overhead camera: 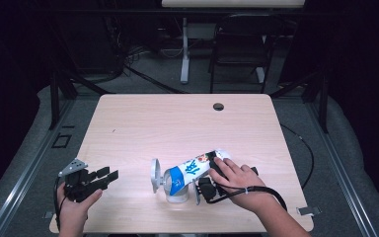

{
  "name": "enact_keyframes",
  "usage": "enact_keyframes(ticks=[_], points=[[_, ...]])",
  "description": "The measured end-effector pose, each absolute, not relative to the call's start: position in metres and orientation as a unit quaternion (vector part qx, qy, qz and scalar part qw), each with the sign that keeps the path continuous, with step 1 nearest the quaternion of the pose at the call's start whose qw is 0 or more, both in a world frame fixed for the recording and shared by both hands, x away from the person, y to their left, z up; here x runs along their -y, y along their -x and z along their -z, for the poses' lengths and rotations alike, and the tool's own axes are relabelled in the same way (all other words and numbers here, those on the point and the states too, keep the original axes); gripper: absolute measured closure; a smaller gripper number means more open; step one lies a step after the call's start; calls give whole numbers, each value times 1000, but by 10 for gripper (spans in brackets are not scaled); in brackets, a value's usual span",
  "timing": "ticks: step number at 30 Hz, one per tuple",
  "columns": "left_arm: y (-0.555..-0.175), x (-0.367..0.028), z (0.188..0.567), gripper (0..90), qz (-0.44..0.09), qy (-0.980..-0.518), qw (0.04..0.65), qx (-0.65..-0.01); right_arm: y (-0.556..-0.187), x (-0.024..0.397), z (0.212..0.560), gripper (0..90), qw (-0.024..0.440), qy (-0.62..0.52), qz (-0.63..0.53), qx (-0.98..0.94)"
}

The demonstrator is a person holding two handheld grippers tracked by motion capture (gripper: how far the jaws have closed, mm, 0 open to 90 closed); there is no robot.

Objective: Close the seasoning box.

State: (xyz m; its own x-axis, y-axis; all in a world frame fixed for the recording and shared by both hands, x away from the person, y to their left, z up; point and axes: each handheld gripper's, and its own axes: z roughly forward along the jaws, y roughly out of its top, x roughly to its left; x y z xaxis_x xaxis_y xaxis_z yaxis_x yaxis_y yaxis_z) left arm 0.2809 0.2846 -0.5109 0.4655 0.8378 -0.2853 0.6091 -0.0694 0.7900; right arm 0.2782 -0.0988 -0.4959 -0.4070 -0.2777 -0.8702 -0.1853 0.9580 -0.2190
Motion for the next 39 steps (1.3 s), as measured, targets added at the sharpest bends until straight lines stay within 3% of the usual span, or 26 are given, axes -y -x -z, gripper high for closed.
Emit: enact_keyframes(ticks=[39], points=[[-281, -284, 513, 540, -121, -723, 459, -502, -278, 99, 496, 448, 526, 145, 43, -837]])
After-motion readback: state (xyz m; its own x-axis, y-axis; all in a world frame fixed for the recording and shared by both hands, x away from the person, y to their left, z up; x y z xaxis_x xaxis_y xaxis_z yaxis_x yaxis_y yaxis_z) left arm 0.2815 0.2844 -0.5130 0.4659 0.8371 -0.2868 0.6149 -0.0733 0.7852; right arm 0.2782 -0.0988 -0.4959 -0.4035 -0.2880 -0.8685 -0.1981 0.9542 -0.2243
